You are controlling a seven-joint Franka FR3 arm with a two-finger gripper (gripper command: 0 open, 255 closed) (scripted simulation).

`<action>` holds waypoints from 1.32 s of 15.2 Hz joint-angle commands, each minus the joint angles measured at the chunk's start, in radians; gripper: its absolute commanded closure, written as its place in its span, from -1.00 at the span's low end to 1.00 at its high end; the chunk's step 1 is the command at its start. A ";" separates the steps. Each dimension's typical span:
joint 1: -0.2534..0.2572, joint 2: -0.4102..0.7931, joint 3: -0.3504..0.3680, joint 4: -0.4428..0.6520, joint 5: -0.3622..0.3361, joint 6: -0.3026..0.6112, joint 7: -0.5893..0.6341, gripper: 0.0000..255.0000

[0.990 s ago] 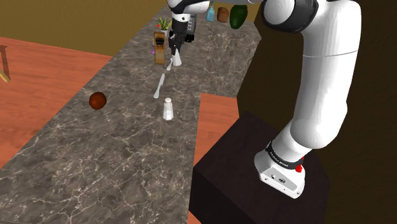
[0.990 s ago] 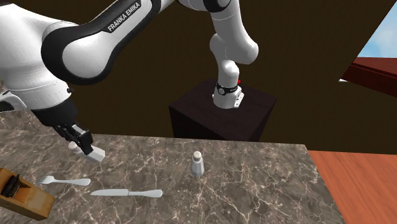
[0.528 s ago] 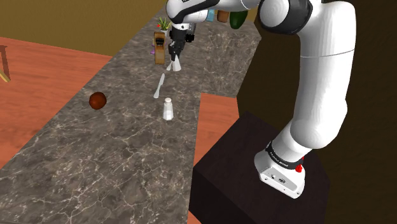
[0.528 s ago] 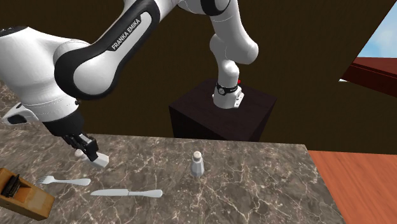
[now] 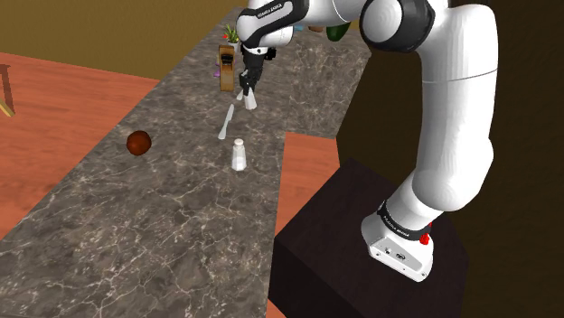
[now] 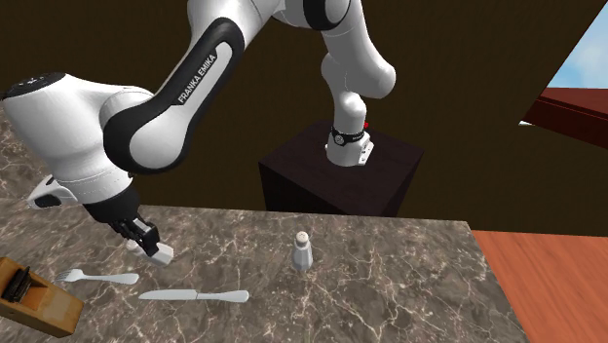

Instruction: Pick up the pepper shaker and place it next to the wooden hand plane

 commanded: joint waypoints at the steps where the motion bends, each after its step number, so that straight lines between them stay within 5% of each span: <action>1: 0.000 0.005 0.000 0.001 0.000 0.005 0.000 1.00; 6: 0.000 0.006 0.000 0.001 0.000 0.005 0.000 1.00; 7: 0.000 0.005 0.000 0.001 0.000 0.005 0.000 -1.00; 20: -0.003 -0.059 -0.004 0.030 -0.005 -0.088 0.004 -1.00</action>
